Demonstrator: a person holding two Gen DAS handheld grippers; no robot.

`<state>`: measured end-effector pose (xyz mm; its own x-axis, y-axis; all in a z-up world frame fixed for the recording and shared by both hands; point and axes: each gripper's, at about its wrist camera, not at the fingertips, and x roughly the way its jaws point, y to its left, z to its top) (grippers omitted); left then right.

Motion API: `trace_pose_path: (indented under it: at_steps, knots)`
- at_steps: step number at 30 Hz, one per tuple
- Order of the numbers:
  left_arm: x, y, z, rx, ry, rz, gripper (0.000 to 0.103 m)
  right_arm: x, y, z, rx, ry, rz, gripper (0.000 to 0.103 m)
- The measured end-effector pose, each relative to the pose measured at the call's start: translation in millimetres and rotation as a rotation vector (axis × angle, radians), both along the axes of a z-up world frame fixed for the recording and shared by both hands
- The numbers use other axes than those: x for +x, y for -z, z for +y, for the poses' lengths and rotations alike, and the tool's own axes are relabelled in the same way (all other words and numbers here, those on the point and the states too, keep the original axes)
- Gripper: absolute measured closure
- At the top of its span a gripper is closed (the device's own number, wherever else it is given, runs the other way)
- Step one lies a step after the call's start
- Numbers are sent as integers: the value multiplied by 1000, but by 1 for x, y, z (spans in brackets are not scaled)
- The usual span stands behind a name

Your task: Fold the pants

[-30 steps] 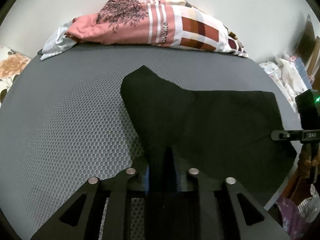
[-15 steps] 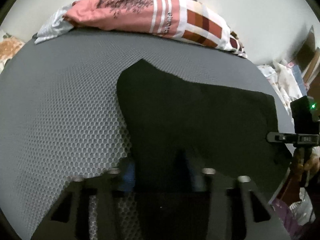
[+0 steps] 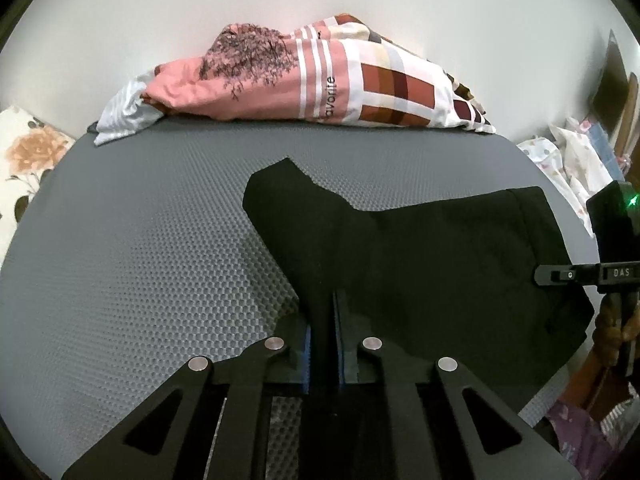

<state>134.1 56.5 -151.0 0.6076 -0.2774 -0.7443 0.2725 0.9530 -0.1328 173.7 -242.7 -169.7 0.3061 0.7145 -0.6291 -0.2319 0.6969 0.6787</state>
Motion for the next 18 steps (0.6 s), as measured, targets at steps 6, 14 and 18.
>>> trace_pose_path:
  at_steps: [6, 14, 18]
  knots:
    - [-2, -2, 5, 1, -8, 3, 94, 0, -2, 8, 2, -6, -3, 84]
    - [10, 15, 31, -165, -22, 114, 93, -1, 5, 9, -18, -9, 11, 84]
    - [22, 29, 51, -265, -49, 211, 75, 1, 7, 7, -14, -11, 17, 84]
